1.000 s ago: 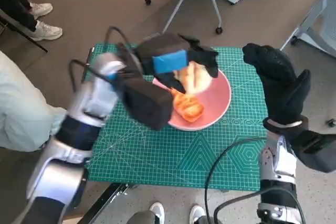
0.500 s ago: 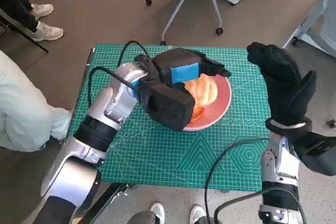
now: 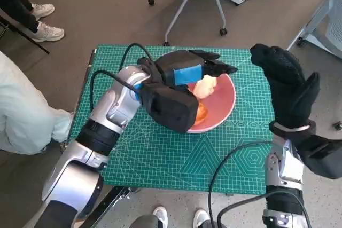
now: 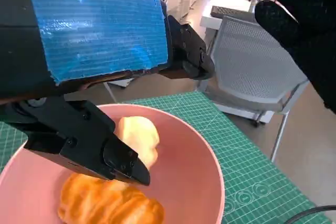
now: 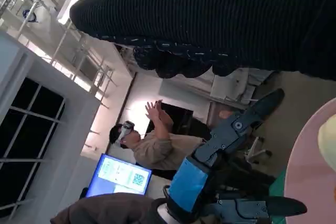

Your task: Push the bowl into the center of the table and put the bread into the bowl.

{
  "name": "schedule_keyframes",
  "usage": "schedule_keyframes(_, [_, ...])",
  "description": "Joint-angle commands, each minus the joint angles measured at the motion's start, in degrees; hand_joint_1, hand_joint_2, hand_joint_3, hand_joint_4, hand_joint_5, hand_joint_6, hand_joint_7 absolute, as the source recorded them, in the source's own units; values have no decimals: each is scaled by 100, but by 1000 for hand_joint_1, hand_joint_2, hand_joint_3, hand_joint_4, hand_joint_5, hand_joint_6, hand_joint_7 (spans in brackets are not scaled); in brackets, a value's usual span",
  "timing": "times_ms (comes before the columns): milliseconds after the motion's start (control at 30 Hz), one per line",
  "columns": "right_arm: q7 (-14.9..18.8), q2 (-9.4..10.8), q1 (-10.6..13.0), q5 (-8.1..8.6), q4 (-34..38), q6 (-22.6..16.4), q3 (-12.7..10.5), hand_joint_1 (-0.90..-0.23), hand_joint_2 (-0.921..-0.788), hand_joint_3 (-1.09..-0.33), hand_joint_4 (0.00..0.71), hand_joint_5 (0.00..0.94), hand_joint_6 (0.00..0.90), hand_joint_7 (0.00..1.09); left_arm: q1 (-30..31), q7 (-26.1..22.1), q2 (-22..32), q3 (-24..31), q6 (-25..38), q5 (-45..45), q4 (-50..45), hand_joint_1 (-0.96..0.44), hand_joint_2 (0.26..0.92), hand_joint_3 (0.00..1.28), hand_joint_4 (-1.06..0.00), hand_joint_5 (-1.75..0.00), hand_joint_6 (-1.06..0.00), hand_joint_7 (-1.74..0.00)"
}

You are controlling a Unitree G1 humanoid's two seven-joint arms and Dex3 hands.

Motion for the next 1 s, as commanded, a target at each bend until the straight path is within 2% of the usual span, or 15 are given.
schedule_keyframes(33, [-36, 50, 81, -48, 51, 46, 50, -704, -921, -735, 198, 1, 127, 381, 161, -212, 176, 227, 139, -261, -357, -111, 813, 5, -169, 0, -316, -22])
schedule_keyframes(300, [-35, 39, 36, -40, 25, 51, 91, -698, -921, -737, 198, 1, 125, 383, 593, -558, 443, 957, 309, -1203, -1189, -98, 801, 1, -170, -1, -322, -17])
schedule_keyframes(500, [-87, 45, 1, -29, -202, 193, 146, -696, -921, -737, 199, 1, 126, 384, 1206, -247, 144, 1766, -431, -2383, -1467, -178, 825, 12, -180, -5, -336, -22])
schedule_keyframes(667, [-211, 60, -61, -97, -453, 364, 223, -695, -921, -742, 196, 0, 122, 387, 1567, 48, -327, 2219, -1026, -3221, -1679, -341, 878, 38, -201, -13, -351, -33])
schedule_keyframes(767, [-271, 54, -110, -130, -566, 454, 259, -693, -921, -747, 192, 1, 113, 402, 1739, 75, -625, 2419, -1125, -3778, -1773, -458, 907, 131, -204, -14, -341, -41])
schedule_keyframes(833, [-312, 45, -146, -166, -649, 514, 287, -690, -921, -753, 188, 2, 89, 449, 1861, 22, -840, 2548, -1059, -4240, -1806, -533, 915, 230, -201, -13, -335, -54])
schedule_keyframes(1000, [-376, 18, -260, -214, -790, 618, 342, -683, -921, -763, 187, 2, 45, 531, 2111, -52, -1092, 2700, -865, -4817, -1966, -603, 920, 380, -194, -9, -320, -76])
